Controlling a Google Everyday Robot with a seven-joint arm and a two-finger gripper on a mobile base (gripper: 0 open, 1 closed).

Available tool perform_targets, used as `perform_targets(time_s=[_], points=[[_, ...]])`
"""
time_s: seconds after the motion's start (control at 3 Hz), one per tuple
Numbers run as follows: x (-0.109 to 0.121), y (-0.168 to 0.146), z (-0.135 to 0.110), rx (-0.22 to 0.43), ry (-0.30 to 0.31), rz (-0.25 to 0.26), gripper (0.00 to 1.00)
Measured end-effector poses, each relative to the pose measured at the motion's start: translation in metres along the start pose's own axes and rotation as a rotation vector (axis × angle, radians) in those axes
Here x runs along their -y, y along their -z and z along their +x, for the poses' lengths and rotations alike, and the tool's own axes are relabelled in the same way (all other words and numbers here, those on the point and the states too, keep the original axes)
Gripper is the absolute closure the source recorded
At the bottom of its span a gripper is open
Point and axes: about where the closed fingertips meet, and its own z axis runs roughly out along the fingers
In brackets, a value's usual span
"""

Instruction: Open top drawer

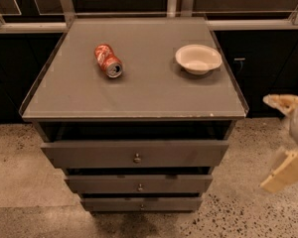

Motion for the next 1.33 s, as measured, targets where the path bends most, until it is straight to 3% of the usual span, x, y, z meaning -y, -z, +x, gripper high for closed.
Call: perform_targets(time_s=[0.33,0.67,1.0,1.33], points=[[-0.035,-0.067,0.022,0.143,-0.088,-0.057,0.00],[-0.049,-0.130,0.012,0.299,-0.153,-0.112,0.00],[-0.048,-0.137,0.009,0.325,-0.166,-0.119,0.00],[-0.043,-0.143,0.015,0.328,-0.178,-0.088,0.00]])
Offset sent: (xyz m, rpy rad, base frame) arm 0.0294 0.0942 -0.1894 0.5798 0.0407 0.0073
